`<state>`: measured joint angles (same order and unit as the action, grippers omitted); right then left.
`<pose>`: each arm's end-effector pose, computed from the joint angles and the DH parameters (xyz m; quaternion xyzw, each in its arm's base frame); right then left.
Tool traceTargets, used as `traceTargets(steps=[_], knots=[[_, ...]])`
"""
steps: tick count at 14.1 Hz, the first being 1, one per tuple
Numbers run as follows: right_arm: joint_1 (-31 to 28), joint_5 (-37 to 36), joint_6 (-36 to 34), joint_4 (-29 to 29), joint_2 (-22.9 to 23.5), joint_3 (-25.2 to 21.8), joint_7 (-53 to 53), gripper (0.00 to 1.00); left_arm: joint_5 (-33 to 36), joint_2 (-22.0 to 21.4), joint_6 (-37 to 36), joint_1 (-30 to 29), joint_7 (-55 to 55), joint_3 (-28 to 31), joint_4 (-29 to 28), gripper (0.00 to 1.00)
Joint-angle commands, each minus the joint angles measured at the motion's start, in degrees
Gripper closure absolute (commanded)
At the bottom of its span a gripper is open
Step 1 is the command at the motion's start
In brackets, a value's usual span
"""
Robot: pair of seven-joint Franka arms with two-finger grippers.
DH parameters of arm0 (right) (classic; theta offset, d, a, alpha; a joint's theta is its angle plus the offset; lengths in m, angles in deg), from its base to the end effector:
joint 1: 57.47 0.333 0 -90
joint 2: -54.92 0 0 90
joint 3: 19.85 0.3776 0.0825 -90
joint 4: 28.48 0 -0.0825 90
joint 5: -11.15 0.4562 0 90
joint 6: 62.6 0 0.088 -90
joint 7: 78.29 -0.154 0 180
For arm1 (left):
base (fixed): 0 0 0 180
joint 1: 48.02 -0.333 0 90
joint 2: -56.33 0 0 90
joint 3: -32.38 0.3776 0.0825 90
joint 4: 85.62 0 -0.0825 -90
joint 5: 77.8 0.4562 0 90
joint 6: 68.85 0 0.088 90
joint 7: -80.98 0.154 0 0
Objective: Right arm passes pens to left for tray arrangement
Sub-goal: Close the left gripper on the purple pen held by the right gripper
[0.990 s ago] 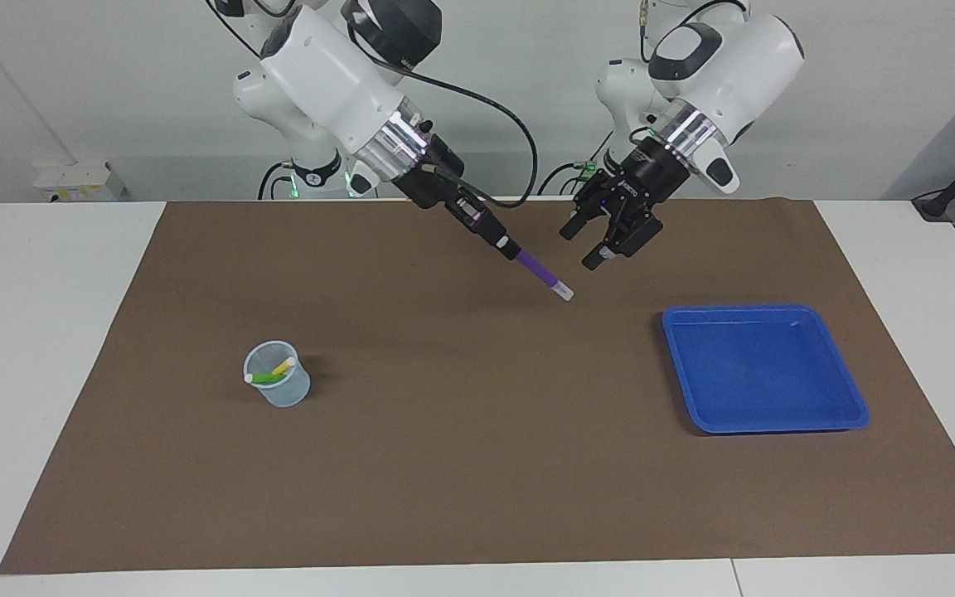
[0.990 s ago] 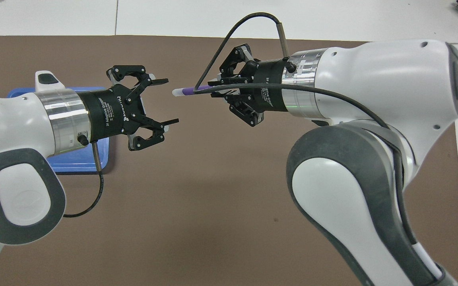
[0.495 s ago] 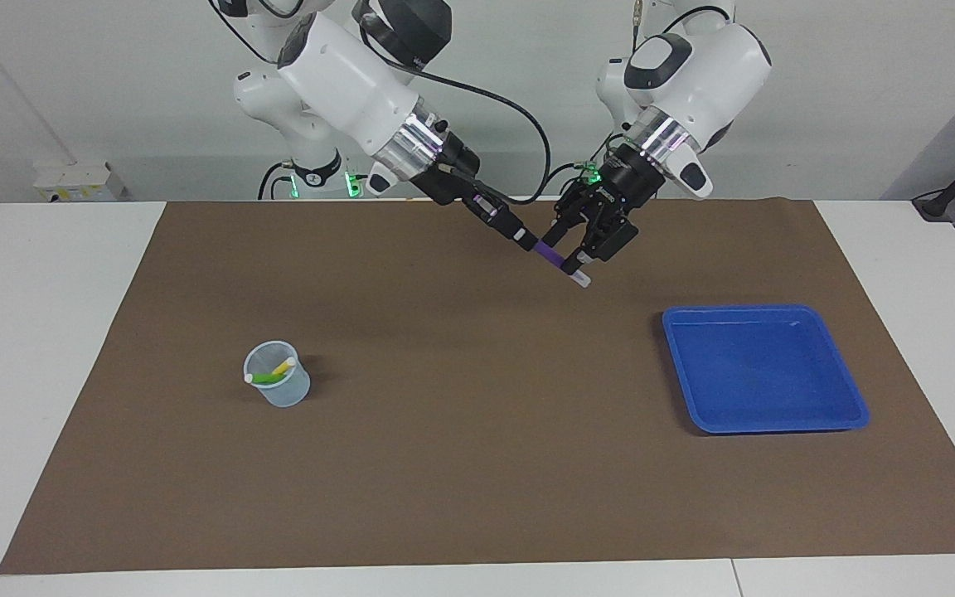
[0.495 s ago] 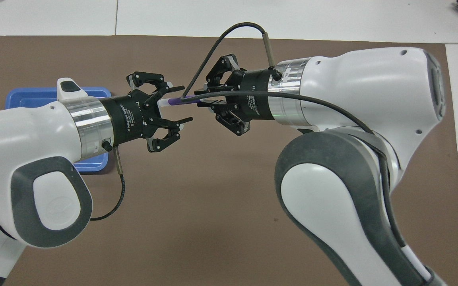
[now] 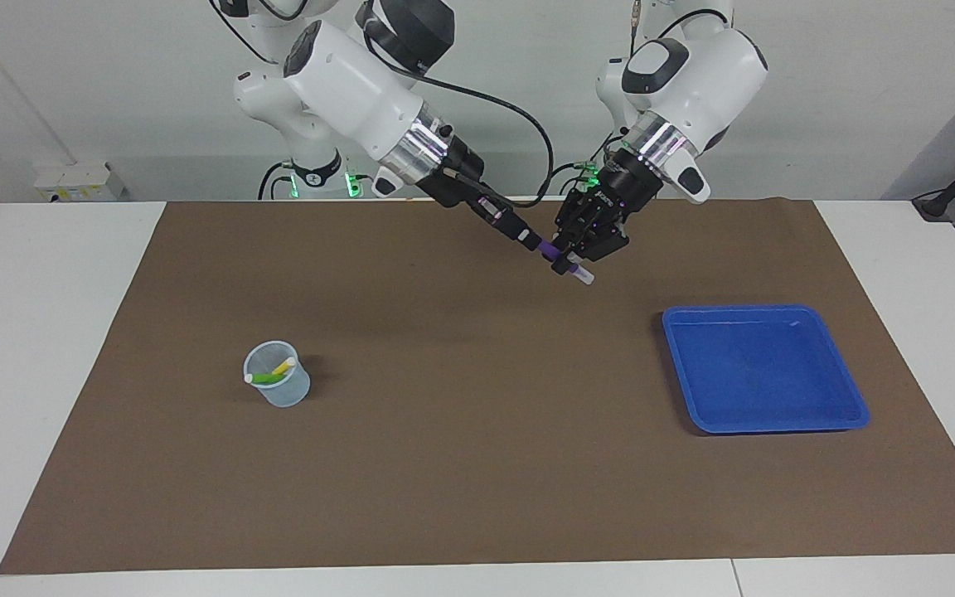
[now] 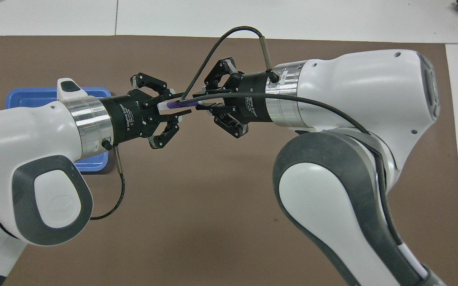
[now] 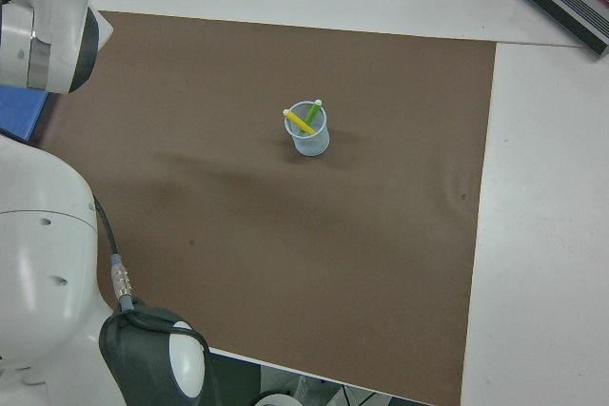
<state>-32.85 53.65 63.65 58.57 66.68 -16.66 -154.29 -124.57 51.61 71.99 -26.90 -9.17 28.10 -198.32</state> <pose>0.6630 0.4001 0.6209 -0.7673 0.4972 0.1313 0.3833 0.5964 -0.3081 0.5806 0.6246 0.6608 -0.1359 0.3933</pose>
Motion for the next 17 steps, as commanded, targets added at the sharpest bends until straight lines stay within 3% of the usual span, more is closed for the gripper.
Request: traceTargets(steps=[1,2,12,14,15,17], knots=[[0.00,1.52,0.84,0.76,-0.51,0.15,-0.64,1.00,-1.21,-0.90,-1.61,0.24,0.41,0.67,-0.94,0.81],[0.00,1.52,0.84,0.76,-0.51,0.15,-0.64,1.00,-1.21,-0.90,-1.62,0.24,0.41,0.67,-0.94,1.00],[0.00,1.52,0.75,0.76,-0.51,0.15,-0.64,1.00,-0.42,-1.43,-8.64,-0.90,5.93,1.20,-0.50,1.00],[0.00,1.18,0.66,0.76,-0.51,0.15,-0.55,0.14,-0.42,-1.86,-10.84,-2.22,7.88,1.20,-0.77,1.00],[0.00,0.65,-0.38,0.76,-0.51,0.15,-0.21,0.00,-0.34,-1.87,-11.89,-2.92,8.15,1.20,-0.77,1.00],[-0.18,-1.10,-3.89,0.32,-0.51,0.15,0.41,0.00,-0.34,-2.21,-12.78,-3.36,9.98,1.20,-0.85,1.00]])
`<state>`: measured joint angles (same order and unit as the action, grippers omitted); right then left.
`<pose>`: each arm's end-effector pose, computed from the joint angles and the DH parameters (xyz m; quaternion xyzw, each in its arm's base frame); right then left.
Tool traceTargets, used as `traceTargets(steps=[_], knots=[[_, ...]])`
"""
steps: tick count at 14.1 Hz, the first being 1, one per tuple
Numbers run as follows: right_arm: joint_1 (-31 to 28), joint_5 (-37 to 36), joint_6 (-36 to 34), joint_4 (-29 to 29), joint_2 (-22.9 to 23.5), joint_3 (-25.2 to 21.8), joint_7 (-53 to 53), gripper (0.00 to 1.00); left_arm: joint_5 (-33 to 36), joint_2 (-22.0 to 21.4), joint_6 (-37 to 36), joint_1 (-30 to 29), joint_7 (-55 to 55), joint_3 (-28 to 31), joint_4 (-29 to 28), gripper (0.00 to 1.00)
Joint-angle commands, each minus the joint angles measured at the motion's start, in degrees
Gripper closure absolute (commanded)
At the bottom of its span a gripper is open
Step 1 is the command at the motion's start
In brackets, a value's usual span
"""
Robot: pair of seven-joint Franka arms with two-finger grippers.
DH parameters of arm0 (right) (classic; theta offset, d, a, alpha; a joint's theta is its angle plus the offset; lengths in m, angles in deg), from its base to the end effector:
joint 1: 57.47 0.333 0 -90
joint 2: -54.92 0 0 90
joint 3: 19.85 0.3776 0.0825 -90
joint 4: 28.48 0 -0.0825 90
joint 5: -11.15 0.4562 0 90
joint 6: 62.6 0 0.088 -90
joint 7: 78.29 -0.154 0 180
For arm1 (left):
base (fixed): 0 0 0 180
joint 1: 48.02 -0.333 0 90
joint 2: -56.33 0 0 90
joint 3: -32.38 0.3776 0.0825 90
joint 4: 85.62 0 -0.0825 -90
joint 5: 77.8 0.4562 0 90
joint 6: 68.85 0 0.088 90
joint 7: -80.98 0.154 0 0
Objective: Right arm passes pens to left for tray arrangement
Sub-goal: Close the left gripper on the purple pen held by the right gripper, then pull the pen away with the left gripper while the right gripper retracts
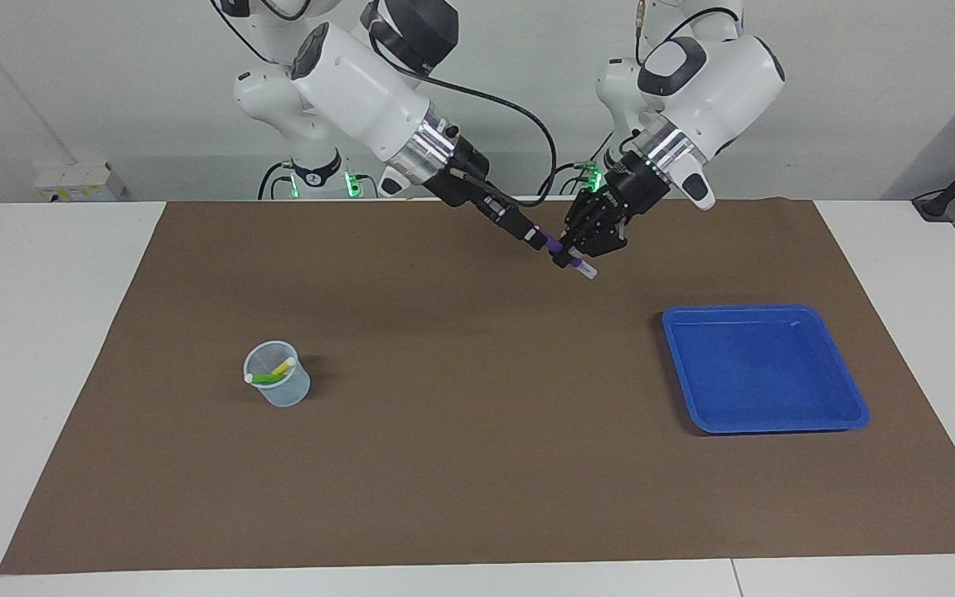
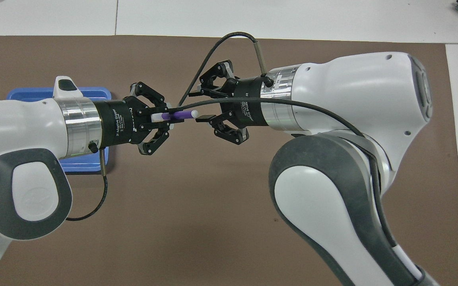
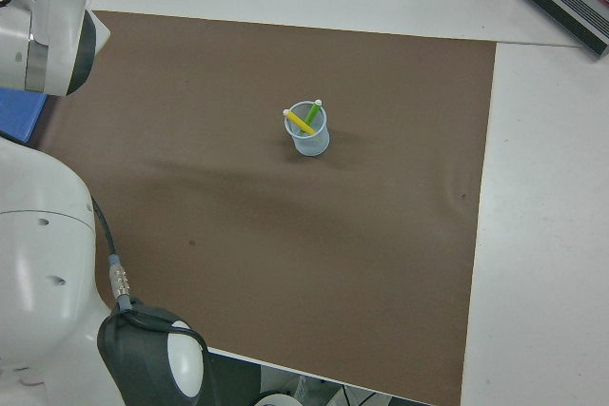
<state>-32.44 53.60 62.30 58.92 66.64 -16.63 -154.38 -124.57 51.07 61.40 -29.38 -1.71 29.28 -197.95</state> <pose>0.6563 0.4061 0.6152 -0.7731 0.4931 0.1418 0.3729 0.5917 -0.2846 0.5726 0.6793 0.6202 -0.1602 0.3581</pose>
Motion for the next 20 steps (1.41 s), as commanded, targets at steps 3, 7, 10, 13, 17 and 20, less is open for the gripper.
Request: traceTargets(steps=[3,7,10,13,17,20], knots=[[-1.39,-5.79,-6.42,-0.30,-1.26,0.04,2.86,0.00,-0.17,-1.77,-3.16,-1.42,5.95,0.02,-1.49,1.00],[-2.53,-15.08,-17.03,-0.12,-3.02,-0.40,16.11,0.00,7.29,-3.26,-3.86,-1.42,17.45,0.02,-4.30,1.00],[-3.41,-25.20,-27.14,-0.12,-4.34,-0.49,30.33,0.00,7.65,-3.70,-5.00,-1.85,22.91,0.02,-5.01,1.00],[-5.87,-32.50,-34.01,-0.38,-4.78,-0.58,45.01,0.00,9.05,-5.10,-7.28,-2.12,35.63,0.02,-7.29,1.00],[-10.87,-38.13,-33.42,2.42,-4.26,-0.58,61.81,0.00,14.50,-7.92,-8.61,-5.27,50.49,0.02,-12.92,1.00],[-10.18,-46.65,-33.33,3.31,-1.80,-0.14,64.66,0.00,21.51,-7.48,-11.42,-10.28,62.34,0.02,-12.74,1.00]])
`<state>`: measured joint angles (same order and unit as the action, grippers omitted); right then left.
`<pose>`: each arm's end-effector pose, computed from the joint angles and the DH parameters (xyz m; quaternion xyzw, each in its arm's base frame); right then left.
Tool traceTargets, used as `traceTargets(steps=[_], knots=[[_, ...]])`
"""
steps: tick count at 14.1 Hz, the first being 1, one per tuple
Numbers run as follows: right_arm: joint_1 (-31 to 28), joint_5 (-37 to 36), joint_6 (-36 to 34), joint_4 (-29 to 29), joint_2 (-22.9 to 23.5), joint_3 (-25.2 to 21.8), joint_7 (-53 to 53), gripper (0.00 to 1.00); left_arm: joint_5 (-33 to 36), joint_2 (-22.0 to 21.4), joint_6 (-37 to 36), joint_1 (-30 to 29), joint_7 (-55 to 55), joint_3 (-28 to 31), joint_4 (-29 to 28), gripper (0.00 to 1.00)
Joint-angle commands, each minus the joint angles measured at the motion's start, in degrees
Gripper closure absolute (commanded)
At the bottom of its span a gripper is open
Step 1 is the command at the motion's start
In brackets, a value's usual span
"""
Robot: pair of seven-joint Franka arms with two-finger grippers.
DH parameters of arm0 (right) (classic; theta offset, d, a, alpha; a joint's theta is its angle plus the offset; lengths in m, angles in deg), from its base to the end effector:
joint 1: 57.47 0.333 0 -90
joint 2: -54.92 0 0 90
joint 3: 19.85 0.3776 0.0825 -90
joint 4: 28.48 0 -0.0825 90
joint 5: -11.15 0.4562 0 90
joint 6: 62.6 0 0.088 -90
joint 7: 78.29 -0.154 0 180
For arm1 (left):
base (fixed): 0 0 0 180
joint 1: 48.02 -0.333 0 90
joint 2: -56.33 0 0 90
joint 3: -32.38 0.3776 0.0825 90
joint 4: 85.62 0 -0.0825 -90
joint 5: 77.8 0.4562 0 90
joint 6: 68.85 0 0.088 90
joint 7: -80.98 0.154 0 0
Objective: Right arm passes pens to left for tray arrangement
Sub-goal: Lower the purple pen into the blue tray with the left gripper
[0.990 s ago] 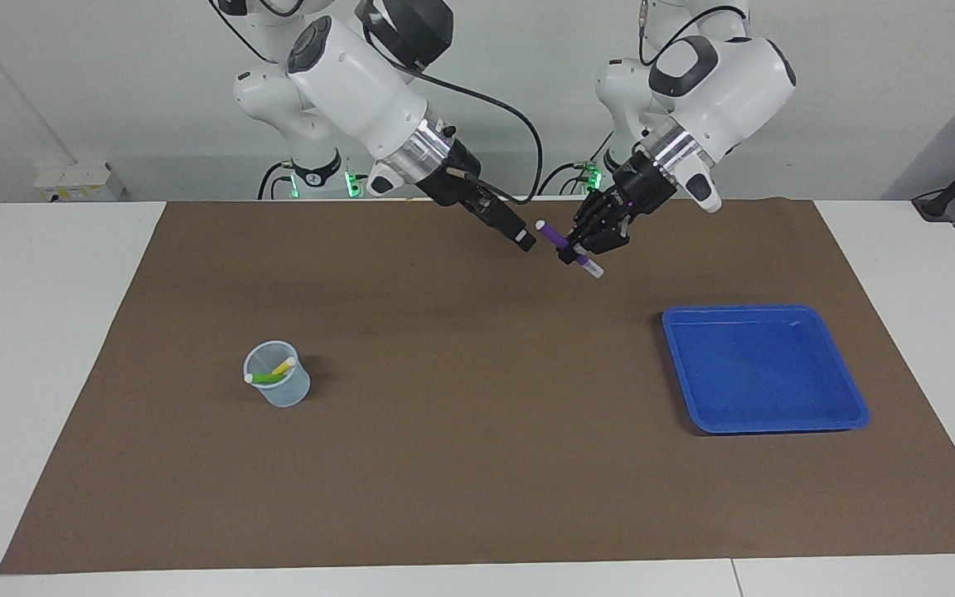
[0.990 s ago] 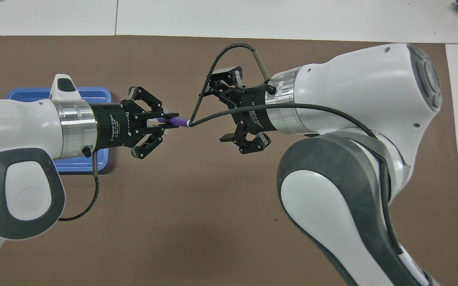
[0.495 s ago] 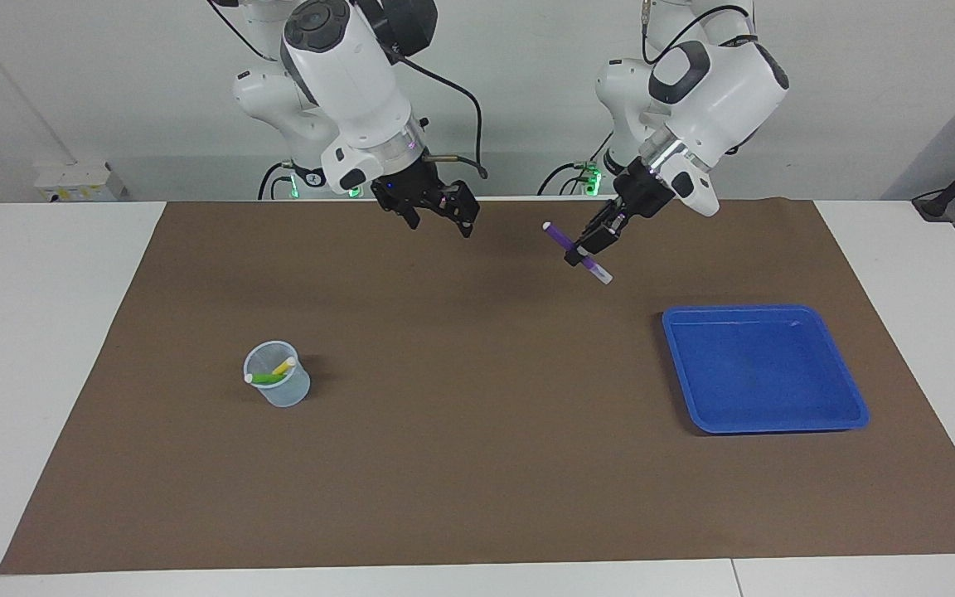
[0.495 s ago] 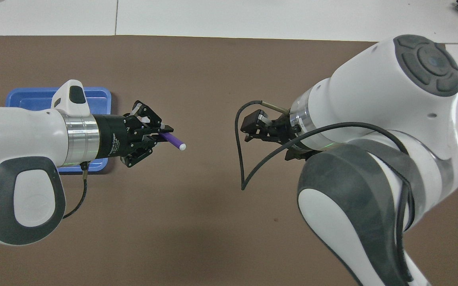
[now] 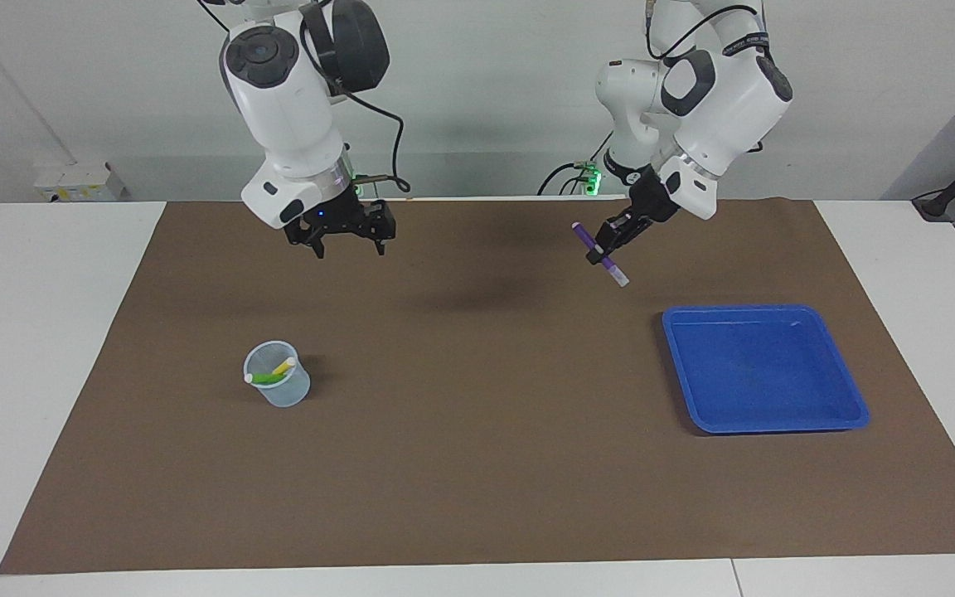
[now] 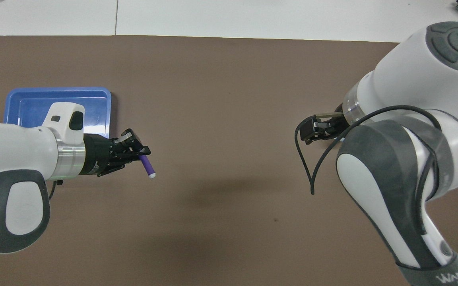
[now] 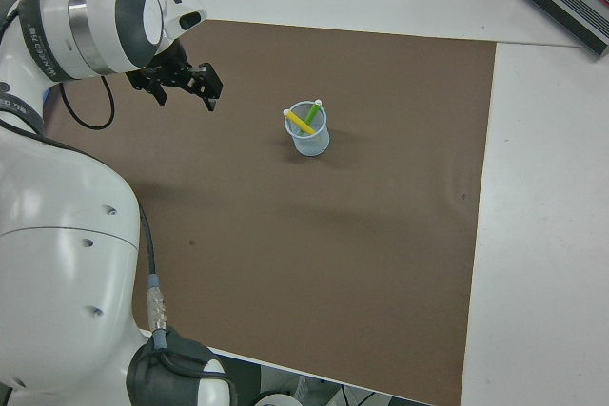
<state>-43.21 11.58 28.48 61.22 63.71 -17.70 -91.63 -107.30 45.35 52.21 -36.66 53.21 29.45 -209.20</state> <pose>0.6428 0.1889 0.5438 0.9975 0.0264 -0.0641 0.0102 0.5474 -0.1844 0.4907 0.9453 0.2276 -0.0127 0.2334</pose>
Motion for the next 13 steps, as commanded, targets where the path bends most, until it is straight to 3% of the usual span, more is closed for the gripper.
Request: traceTargets(steps=[1,4,6,9,13], knots=[[1.29,-6.48,0.50,1.01,1.66,1.01,2.18,0.00,6.19,-1.15,-3.54,-5.45,12.35,-0.15,-1.49,1.00],[1.91,-13.07,1.72,1.01,3.33,1.10,5.60,0.00,9.63,3.68,-3.55,-9.51,23.79,-0.15,-0.79,1.00],[1.91,-16.07,3.47,1.01,4.83,1.10,8.32,0.00,12.08,4.39,-4.34,-10.13,24.34,-0.15,1.31,1.00],[1.91,-20.82,5.59,1.10,6.41,1.10,10.78,0.00,24.89,9.20,2.13,-10.39,24.78,-0.33,1.50,1.00],[1.91,-23.11,6.74,2.41,8.08,1.10,11.85,0.04,26.95,10.28,4.80,-10.92,25.48,-0.15,1.85,1.00]])
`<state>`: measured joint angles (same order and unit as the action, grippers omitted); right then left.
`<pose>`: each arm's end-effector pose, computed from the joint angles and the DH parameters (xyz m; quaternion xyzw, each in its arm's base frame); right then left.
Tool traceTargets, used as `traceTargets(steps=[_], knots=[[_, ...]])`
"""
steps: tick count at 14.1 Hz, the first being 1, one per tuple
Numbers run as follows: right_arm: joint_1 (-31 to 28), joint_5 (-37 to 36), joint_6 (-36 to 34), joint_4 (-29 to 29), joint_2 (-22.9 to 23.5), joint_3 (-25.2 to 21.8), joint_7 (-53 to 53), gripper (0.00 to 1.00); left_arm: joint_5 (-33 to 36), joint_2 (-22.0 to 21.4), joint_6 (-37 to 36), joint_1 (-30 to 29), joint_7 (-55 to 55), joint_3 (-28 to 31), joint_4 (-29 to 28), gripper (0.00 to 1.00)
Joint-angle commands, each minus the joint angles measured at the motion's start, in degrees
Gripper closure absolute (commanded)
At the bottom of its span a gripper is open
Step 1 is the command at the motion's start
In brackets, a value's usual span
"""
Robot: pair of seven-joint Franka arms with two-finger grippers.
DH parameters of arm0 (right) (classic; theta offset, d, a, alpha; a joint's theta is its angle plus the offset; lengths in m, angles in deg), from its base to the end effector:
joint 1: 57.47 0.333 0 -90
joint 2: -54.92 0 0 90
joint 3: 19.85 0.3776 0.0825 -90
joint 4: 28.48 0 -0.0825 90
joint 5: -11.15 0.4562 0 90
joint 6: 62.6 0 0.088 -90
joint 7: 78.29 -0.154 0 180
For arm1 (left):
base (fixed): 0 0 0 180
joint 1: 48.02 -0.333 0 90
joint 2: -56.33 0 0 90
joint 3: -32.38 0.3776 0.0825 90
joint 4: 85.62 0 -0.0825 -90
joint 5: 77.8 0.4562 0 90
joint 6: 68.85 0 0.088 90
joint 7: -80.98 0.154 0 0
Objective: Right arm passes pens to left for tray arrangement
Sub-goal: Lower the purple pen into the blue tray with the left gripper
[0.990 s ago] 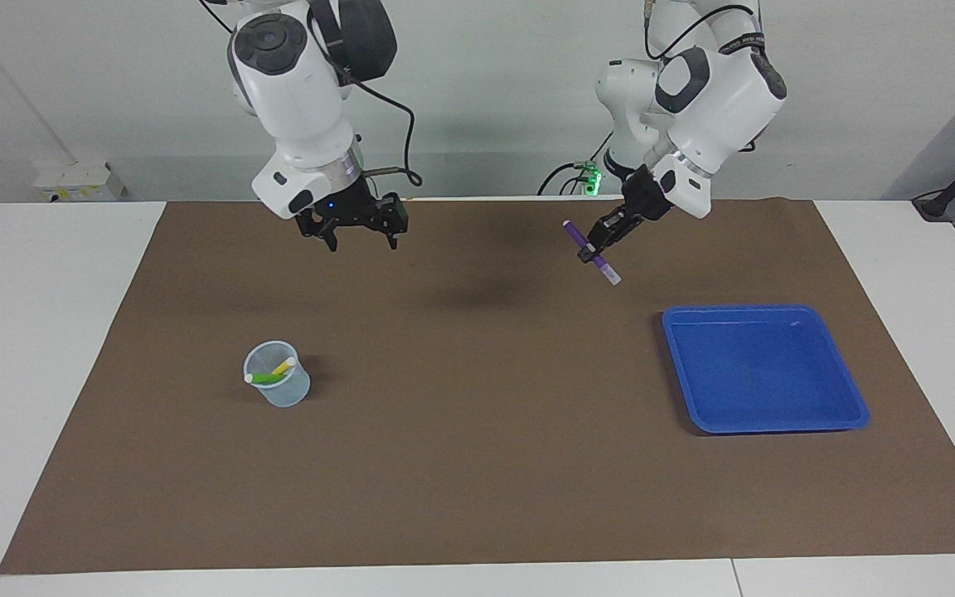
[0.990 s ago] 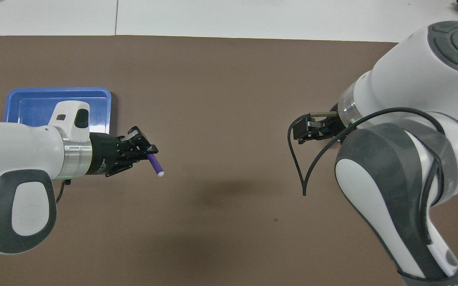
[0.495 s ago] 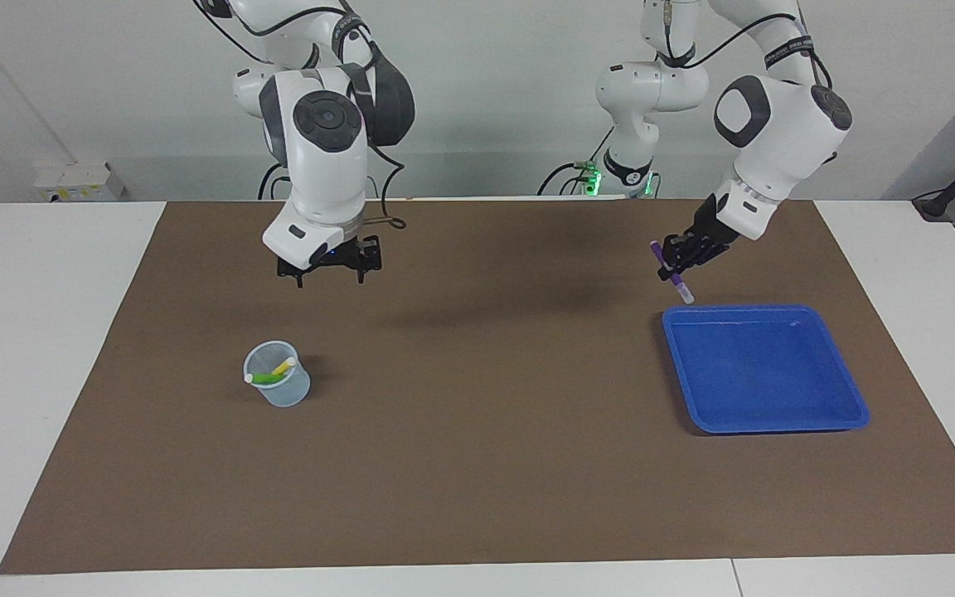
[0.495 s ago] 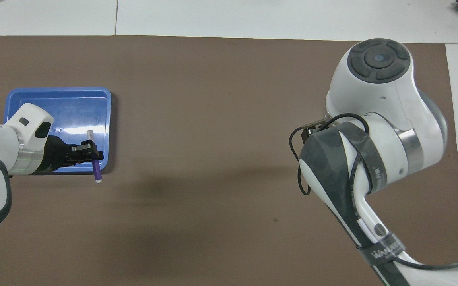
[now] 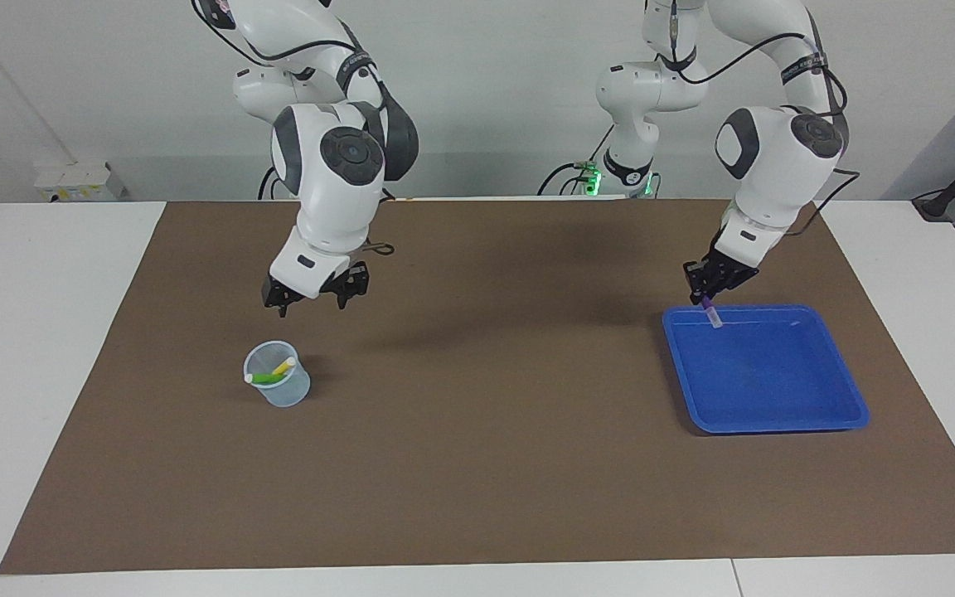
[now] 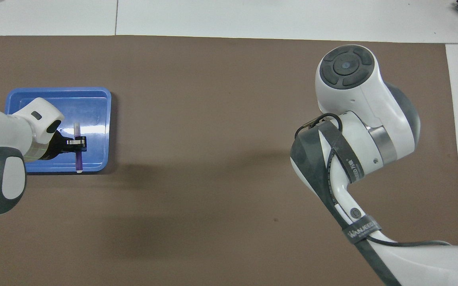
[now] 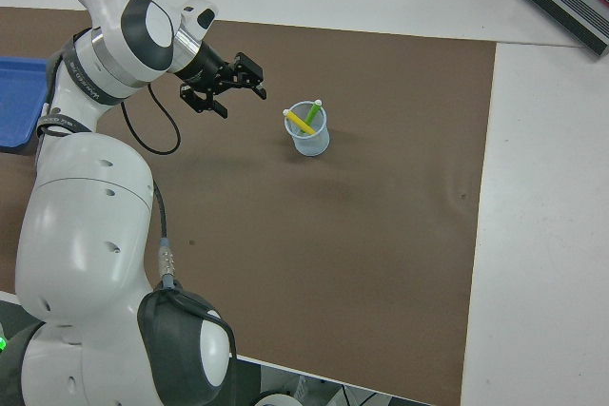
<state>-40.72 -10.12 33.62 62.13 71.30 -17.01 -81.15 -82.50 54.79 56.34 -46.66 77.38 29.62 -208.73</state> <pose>0.6840 0.1848 0.4587 0.9640 0.1789 -0.0564 0.1884 0.5999 -0.0495 0.3962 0.9988 0.0180 0.0292 0.0356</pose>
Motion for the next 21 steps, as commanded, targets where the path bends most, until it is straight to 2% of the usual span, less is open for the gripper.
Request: traceTargets(steps=[1,3,4,7,8,11,17,21], knots=[[-0.58,-1.58,2.56,2.37,0.58,0.41,1.45,0.10,2.58,1.18,0.75,-2.41,2.97,-0.32,2.08,1.00],[-0.58,-4.29,4.76,4.13,0.67,0.41,2.24,0.19,2.67,3.02,2.41,-3.39,5.53,-0.32,3.05,1.00],[-0.58,-5.44,6.16,4.92,0.76,0.41,2.42,0.20,2.59,4.60,5.12,-3.48,5.63,-0.32,2.96,1.00],[-1.02,-6.32,8.80,6.77,0.76,0.41,5.05,0.24,2.59,14.59,14.43,-3.48,5.28,-0.32,3.40,1.00],[-1.28,-7.72,9.24,7.47,0.76,0.41,5.14,0.26,2.59,16.20,14.29,-3.56,5.36,-0.32,4.79,1.00],[-2.16,-8.52,11.61,8.62,0.76,0.41,6.28,0.30,2.59,17.00,6.48,-4.00,5.28,-0.41,10.33,1.00],[-3.74,-10.54,15.05,8.71,2.17,0.41,8.92,0.38,2.59,18.33,7.61,-4.80,5.63,-0.41,8.42,1.00],[-4.54,-10.55,16.27,9.06,2.17,0.41,9.01,0.42,2.59,18.41,11.21,-5.32,5.54,-0.41,7.62,1.00]])
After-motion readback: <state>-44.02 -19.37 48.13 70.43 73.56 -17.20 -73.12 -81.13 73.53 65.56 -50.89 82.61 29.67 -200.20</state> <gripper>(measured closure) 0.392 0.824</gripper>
